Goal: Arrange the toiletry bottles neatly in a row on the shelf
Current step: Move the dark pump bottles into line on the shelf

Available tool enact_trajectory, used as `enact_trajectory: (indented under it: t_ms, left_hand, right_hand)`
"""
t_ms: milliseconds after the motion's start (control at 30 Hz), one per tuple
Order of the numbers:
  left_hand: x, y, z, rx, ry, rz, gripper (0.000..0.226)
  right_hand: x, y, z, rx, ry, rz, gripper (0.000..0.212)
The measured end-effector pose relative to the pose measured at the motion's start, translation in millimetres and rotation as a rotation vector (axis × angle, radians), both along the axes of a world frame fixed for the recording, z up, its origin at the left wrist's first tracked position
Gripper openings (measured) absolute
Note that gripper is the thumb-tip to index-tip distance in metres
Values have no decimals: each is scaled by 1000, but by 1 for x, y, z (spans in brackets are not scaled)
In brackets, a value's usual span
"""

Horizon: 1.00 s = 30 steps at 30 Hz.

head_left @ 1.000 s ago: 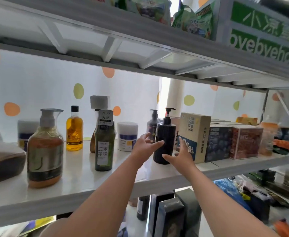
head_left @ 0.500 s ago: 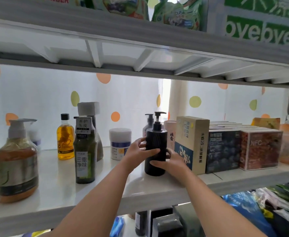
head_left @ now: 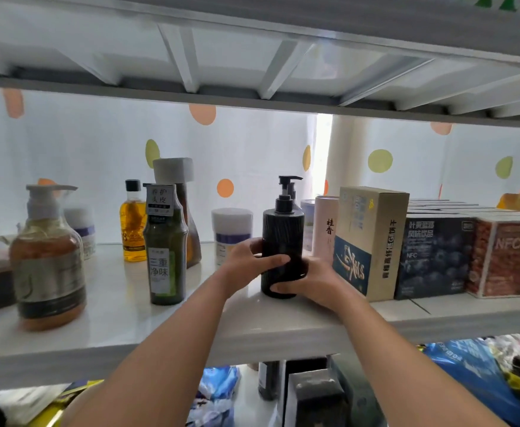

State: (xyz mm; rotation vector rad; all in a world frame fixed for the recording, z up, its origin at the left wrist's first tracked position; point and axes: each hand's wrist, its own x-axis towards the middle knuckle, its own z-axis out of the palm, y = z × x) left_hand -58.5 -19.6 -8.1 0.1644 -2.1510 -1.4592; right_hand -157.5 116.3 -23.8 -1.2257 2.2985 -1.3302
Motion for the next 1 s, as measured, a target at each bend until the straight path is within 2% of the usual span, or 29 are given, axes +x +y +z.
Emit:
enact_trajectory:
  t_ms: [300,600,733,1000]
  left_hand:
    - [20,-19,-7,21,55,-12,21]
    - [23,-12,-6,-40,62,6,21]
    - [25,-13,-7,-58,72,26,21]
    - [26,-5,-8,-18,58,50,24]
  right_hand:
    - [22,-24,-7,-71,61,-3,46]
    - [22,-22,-8,-79,79,-14,52]
    - [24,-19,-8,-86,116,13,42]
    - [20,-20,-10,-117,89,46,55]
